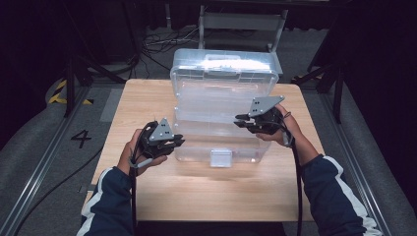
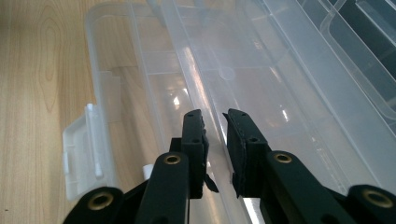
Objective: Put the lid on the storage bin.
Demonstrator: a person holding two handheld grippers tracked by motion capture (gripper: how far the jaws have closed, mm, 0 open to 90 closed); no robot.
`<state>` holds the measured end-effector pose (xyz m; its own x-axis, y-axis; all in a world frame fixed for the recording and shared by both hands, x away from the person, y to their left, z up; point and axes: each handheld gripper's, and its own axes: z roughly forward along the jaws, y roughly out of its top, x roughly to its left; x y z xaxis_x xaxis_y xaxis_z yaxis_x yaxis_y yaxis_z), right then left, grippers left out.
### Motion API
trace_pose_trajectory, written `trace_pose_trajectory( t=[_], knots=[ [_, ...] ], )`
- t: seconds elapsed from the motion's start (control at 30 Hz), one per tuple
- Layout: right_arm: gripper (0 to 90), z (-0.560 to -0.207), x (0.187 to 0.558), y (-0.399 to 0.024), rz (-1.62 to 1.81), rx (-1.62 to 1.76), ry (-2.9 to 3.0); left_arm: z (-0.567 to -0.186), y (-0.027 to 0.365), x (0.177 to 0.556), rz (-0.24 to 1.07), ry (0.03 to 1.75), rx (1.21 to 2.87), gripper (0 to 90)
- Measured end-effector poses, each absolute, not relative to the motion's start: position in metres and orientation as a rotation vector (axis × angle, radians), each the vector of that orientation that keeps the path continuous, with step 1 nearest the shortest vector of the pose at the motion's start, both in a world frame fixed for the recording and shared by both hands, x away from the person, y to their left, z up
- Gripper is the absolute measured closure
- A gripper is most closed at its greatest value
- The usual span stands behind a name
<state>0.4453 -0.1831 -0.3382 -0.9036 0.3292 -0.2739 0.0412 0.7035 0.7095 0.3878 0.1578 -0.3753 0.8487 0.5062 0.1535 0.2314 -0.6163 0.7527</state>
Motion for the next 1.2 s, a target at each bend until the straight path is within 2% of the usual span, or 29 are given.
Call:
trace_pose_trajectory(
  t=[0.33,0.63,0.77,1.03,1.2],
  knots=[
    [78.0,-0.34,0.443,-0.182,1.034,0.282,2.528,-0.38,0.176,0.406,0.497,0.636,2.21,85.4],
    [77.9,-0.342,0.441,-0.182,1.041,0.272,2.539,-0.379,0.19,0.433,0.515,0.711,2.074,89.8],
    [78.3,-0.342,0.44,-0.181,1.033,0.272,2.531,-0.369,0.186,0.444,0.53,0.721,2.0,89.8],
    [79.0,-0.342,0.438,-0.182,1.027,0.271,2.535,-0.34,0.165,0.466,0.606,0.716,1.998,89.8],
    [79.1,-0.343,0.437,-0.183,1.027,0.274,2.533,-0.331,0.168,0.471,0.613,0.74,1.94,89.9]
  ],
)
